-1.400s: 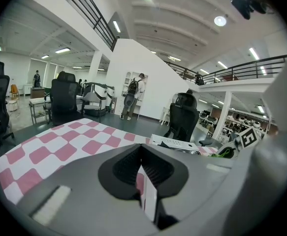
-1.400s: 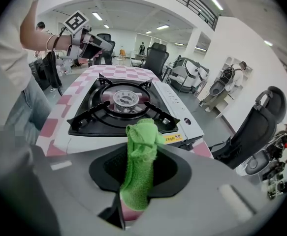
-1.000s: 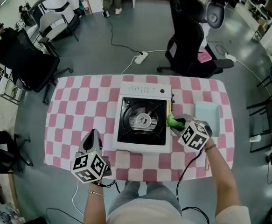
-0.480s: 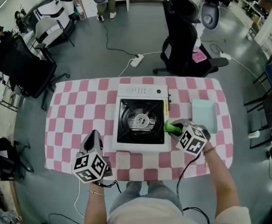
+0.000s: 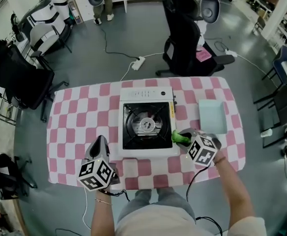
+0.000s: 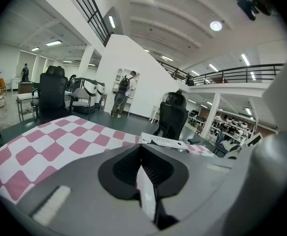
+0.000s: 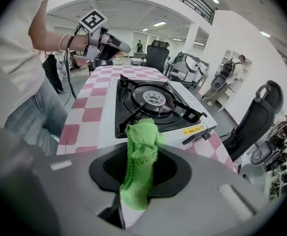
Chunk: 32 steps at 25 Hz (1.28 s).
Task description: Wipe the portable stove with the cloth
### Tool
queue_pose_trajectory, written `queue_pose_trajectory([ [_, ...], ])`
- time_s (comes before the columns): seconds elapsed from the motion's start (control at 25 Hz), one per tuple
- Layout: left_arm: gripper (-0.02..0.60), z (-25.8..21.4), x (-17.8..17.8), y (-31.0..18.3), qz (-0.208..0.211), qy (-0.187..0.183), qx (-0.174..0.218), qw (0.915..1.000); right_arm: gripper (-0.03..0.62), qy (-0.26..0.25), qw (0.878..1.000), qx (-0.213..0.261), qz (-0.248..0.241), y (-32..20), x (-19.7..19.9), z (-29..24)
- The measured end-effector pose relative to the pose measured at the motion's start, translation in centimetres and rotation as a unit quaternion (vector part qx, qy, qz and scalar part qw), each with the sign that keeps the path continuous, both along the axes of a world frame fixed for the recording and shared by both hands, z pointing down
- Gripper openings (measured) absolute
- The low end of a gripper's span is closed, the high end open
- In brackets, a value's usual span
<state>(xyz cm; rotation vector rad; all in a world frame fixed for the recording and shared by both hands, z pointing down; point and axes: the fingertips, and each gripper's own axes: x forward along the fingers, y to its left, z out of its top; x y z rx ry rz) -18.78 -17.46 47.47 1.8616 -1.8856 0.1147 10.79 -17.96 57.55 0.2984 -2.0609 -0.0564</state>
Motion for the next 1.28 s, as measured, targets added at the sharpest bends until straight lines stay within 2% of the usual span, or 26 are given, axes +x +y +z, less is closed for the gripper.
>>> queue_pose_trajectory([
  [0.56, 0.000, 0.2, 1.2, -0.3, 0.039, 0.011, 0.002, 0.9992, 0.094, 0.000, 1.000, -0.005, 0.031, 3.6, 0.1, -0.1],
  [0.88, 0.000, 0.3, 1.3, 0.0, 0.060, 0.014, 0.002, 0.9981, 0.094, 0.002, 0.998, 0.000, 0.067, 4.8, 0.0, -0.3],
  [1.08, 0.000, 0.5, 0.8, 0.2, 0.066, 0.015, 0.002, 0.9977, 0.094, -0.003, 0.994, 0.001, 0.109, 5.2, 0.0, -0.3],
  [1.28, 0.000, 0.6, 0.3, 0.4, 0.074, 0.019, 0.004, 0.9971, 0.094, -0.008, 0.982, 0.013, 0.189, 5.1, 0.1, -0.1],
])
